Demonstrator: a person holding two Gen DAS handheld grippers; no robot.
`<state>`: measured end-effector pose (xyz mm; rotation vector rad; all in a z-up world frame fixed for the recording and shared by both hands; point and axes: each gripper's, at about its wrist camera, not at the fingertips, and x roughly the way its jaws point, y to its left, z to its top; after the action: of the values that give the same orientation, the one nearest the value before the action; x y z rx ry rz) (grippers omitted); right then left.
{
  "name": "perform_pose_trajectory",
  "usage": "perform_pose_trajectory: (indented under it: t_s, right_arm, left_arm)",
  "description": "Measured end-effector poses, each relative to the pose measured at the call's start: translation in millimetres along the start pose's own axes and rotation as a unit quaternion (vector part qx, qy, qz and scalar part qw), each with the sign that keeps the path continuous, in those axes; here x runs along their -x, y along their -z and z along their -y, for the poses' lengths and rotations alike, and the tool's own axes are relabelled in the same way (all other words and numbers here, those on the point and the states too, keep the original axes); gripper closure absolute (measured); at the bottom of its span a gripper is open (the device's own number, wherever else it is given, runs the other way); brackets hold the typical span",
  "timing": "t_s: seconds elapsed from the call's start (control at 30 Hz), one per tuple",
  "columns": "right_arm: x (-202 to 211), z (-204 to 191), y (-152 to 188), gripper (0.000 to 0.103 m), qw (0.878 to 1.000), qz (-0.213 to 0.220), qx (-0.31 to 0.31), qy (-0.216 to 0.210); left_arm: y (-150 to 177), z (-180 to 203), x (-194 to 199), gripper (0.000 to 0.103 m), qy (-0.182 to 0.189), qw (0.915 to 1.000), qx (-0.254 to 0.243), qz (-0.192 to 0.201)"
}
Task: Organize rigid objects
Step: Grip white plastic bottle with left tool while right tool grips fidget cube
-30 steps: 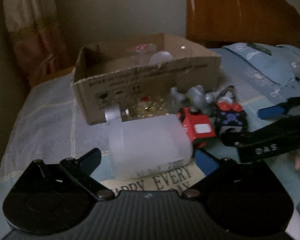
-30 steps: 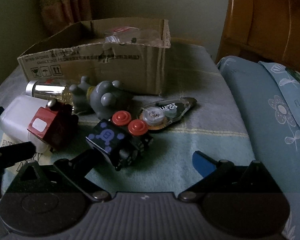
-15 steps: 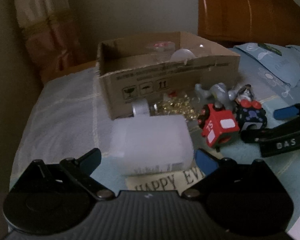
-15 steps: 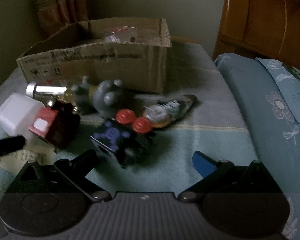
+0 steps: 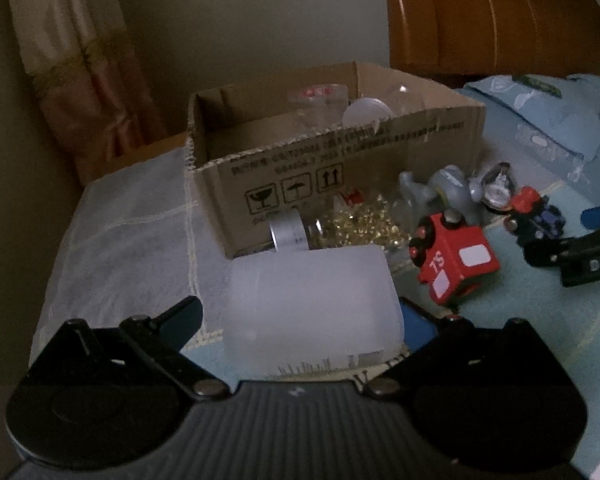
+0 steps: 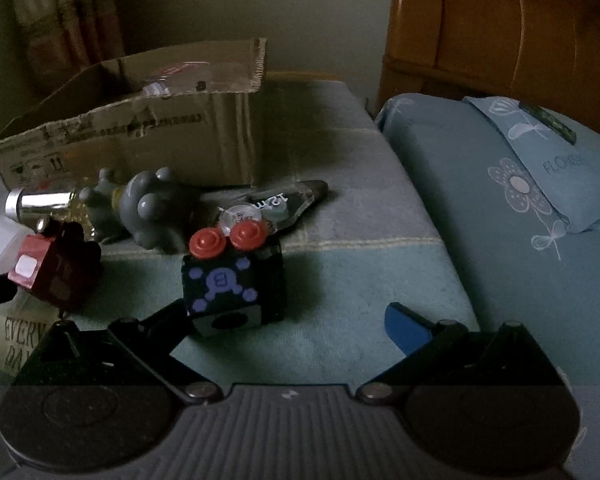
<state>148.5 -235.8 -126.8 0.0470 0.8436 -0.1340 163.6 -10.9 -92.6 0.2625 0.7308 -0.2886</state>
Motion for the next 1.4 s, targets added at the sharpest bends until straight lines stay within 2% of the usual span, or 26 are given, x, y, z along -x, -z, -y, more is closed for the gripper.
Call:
perform_pose_trajectory:
  t_s: [0.17,0.33,0.43,0.57,0.7,1.0,1.4]
  right_arm:
    - [-4,-13,-5,0.0,1.0,0.007,0.019,-0.017]
    - [-8,-22,-10,0.002,0.998,0.014,0.042,-0.034]
    - [-8,-23,-12,0.004,0.998,0.013,0.052,-0.039]
    - [-6,-26,-16,0.013,0.996,0.013,0.073,-0.047]
    - [-5,-29,-21,0.022,0.995,0.012,0.087,-0.052]
    - [0,-32,-23,0.043,0.991,0.009,0.121,-0.061]
    - [10,-28,-25,0.043,0.984,-0.001,0.155,-0.085]
  left_arm:
    - [-3,1,-9,0.004,0.001,1.0,0.003,0.002]
    - [-6,-1,-14,0.011,0.012,0.9999,0.008,-0.001]
    - [-6,-1,-14,0.012,0.014,0.9999,0.009,-0.003]
    - [-7,-2,-17,0.013,0.021,0.9996,0.018,-0.009]
    - [-8,-4,-21,0.019,0.035,0.9988,0.028,-0.018]
    - [-8,-6,-19,0.02,0.038,0.9987,0.023,-0.023]
    - [-8,-7,-5,0.02,0.046,0.9983,-0.012,-0.033]
